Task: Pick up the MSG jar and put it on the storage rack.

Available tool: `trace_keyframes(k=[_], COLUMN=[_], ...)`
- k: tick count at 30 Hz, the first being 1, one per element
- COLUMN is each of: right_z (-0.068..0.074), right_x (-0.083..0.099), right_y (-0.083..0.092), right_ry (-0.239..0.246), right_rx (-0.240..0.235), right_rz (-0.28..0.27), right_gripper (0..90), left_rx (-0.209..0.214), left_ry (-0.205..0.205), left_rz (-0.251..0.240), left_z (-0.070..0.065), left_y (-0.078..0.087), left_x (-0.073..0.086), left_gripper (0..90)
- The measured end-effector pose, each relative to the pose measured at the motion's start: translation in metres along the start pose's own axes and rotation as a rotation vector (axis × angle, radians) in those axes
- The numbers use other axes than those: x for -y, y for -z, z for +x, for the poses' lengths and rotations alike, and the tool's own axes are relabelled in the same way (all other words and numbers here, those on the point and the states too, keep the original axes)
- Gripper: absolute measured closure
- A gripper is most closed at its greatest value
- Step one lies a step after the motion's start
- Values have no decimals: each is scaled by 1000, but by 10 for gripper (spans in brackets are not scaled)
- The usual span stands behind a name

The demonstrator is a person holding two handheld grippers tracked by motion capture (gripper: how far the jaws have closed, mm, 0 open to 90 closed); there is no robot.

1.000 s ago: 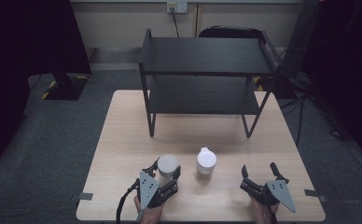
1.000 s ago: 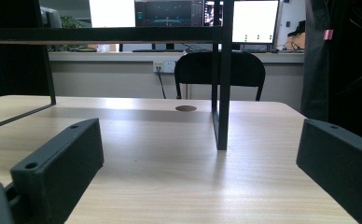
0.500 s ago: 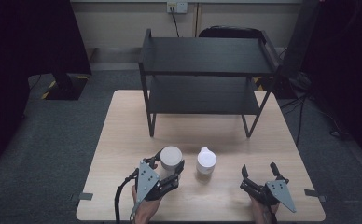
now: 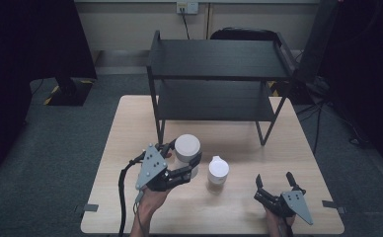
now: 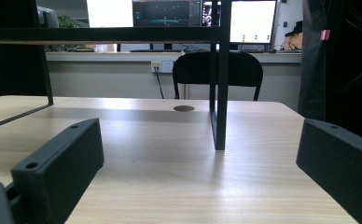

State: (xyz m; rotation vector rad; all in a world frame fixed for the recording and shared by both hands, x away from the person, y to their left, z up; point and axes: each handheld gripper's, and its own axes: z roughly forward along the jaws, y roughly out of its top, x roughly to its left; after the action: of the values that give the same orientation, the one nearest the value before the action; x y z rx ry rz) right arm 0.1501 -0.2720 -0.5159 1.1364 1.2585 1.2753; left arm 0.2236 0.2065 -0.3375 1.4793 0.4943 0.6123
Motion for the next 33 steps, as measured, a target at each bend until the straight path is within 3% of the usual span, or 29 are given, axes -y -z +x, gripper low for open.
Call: trace_keyframes(k=[4, 7, 17, 22, 25, 28, 29, 33], right_z=[0, 0, 0, 0, 0, -1, -1, -2], right_x=[0, 0, 0, 0, 0, 0, 0, 0], right_y=[0, 0, 0, 0, 0, 0, 0, 0], right_ry=[0, 0, 0, 0, 0, 0, 0, 0], right_rx=[-1, -1, -1, -1, -1, -5, -6, -9], right_rz=[0, 0, 0, 0, 0, 1, 1, 1], right_gripper=[0, 0, 0, 0, 0, 0, 0, 0], left_rx=[45, 53, 76, 11, -69, -106, -140, -220], left_ry=[-19, -36, 13, 26, 21, 18, 17, 47], left_rz=[6, 13, -6, -32, -48, -47, -55, -63], left_z=[16, 24, 59, 68, 60, 58, 55, 54], left_y=[-11, -21, -52, -71, -81, -90, -99, -121], left_x=[-20, -37, -77, -106, -120, -129, -136, -146], left_gripper=[344, 344, 344, 344, 344, 344, 344, 344])
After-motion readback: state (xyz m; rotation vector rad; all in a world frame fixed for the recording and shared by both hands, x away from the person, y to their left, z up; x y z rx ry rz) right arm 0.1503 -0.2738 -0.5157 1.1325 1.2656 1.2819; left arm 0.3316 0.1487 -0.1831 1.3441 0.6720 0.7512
